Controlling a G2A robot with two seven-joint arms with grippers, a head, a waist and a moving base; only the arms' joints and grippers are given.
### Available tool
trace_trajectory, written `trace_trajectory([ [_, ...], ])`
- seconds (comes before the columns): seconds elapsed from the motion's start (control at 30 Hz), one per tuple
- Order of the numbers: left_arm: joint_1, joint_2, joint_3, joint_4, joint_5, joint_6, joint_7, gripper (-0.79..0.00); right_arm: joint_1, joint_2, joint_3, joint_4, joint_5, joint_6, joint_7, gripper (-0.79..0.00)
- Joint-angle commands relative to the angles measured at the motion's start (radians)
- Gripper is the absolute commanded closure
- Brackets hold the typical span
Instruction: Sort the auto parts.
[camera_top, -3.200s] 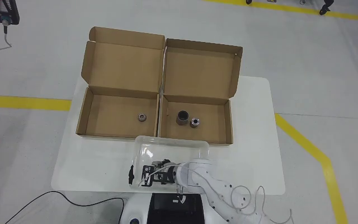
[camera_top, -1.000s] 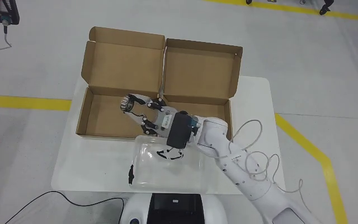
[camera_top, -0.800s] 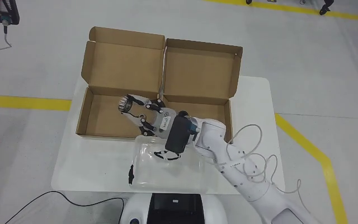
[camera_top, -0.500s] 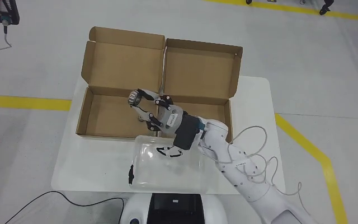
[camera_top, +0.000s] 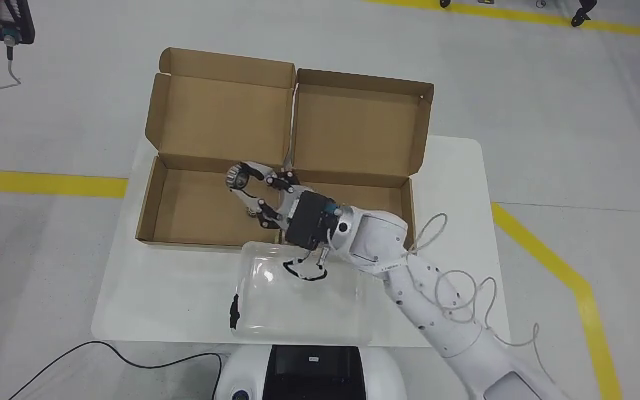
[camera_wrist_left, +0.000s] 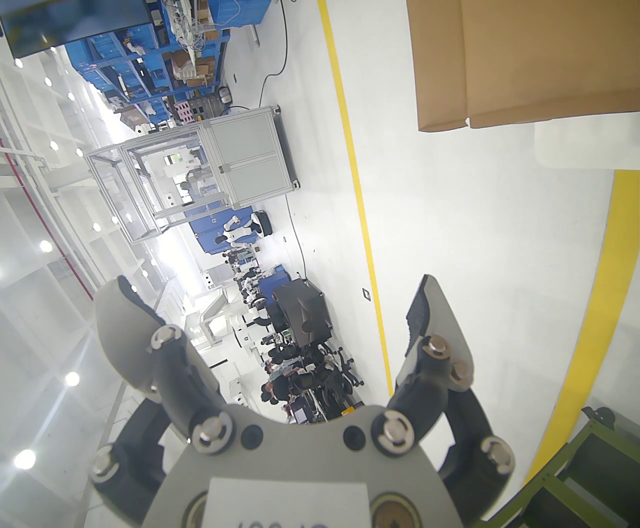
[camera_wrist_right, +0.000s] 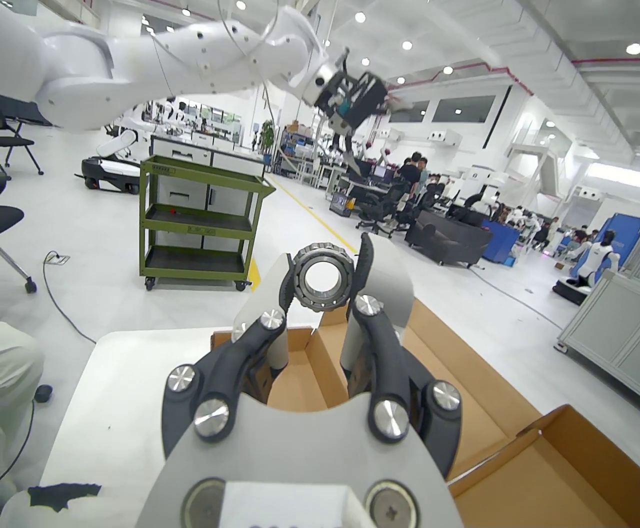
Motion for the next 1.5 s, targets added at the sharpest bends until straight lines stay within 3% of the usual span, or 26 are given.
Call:
trace_trajectory([
  [0.0,0.0,0.0,0.0,0.0,0.0,0.0,0.0,-0.785,0.022,-0.006,-0.009,0.037,0.027,-0.011,0.032,0.0],
  [0.23,0.0,0.0,0.0,0.0,0.0,0.0,0.0,-0.785,0.118,-0.046,-0.063,0.229,0.126,-0.031,0.069,0.0],
  [0.6,0.0,0.0,0.0,0.0,0.0,0.0,0.0,-0.785,0.246,-0.125,-0.174,0.436,0.212,-0.007,0.272,0.0],
  [0.97,0.0,0.0,0.0,0.0,0.0,0.0,0.0,-0.785,0.368,-0.239,-0.298,0.648,0.336,-0.049,0.502,0.0],
  [1.47,0.0,0.0,0.0,0.0,0.0,0.0,0.0,-0.785,0.454,-0.387,-0.39,0.921,0.401,-0.072,0.615,0.0],
])
